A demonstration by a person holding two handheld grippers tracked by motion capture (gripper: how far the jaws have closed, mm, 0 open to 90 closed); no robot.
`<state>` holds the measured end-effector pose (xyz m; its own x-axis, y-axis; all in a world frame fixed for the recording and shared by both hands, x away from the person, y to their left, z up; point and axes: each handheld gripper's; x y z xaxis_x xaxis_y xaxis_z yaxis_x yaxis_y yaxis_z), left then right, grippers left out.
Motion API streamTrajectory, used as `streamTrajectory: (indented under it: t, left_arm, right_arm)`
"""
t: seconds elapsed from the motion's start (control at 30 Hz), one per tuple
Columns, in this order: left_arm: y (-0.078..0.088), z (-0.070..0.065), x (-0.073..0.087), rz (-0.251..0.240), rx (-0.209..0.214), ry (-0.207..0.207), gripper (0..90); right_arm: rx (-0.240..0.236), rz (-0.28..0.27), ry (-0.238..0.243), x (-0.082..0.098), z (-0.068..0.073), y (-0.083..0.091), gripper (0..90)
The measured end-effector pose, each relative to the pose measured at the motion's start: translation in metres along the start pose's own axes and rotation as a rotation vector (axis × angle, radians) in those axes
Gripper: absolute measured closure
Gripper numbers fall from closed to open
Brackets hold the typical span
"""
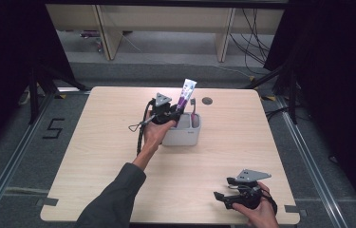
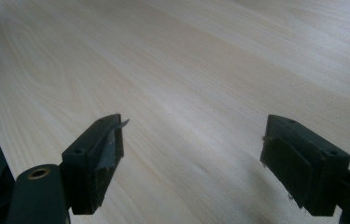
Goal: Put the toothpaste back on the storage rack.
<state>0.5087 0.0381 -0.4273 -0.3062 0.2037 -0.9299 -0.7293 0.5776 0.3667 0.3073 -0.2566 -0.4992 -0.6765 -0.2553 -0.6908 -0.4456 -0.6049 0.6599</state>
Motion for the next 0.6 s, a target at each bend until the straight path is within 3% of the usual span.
streamTrajectory:
  t: [0.07,0.1,0.2,0.27,0.33,0.47,0.6]
  left_arm:
    - [0.001,0.0,-0.001,0.002,0.0,-0.001,69.1]
    - [0.002,-0.001,-0.002,0.002,0.001,-0.002,69.0]
    - [0.006,-0.002,-0.005,-0.009,0.004,-0.007,69.4]
    - [0.012,-0.003,-0.009,-0.01,0.001,-0.013,76.2]
    - [0.017,-0.003,-0.013,-0.008,0.004,-0.016,76.5]
    - [0.017,0.0,-0.007,0.081,-0.014,-0.051,73.5]
    - [0.02,-0.004,-0.007,0.08,0.006,-0.076,72.1]
  right_arm:
    - [0.003,0.005,-0.012,0.0,0.001,0.0,21.7]
    - [0.006,0.002,0.012,0.0,0.0,0.0,21.7]
    - [0.003,0.005,-0.008,0.0,0.001,0.0,21.7]
    - [0.003,0.005,0.007,0.0,0.0,-0.001,21.7]
    - [0.003,0.009,0.007,0.0,0.0,-0.001,21.7]
    - [-0.003,0.018,0.005,0.0,0.001,-0.002,21.6]
    - [-0.007,0.017,0.004,0.0,0.0,-0.001,21.5]
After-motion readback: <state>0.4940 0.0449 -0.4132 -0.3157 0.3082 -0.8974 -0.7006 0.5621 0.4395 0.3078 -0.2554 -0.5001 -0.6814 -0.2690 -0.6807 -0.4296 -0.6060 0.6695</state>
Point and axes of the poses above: each handheld gripper's, and its own axes: y roughly backward along the jaws, x roughly out of its underside, z roughly to its left, and after that the axes turned 9 degrees about -y, right-handed
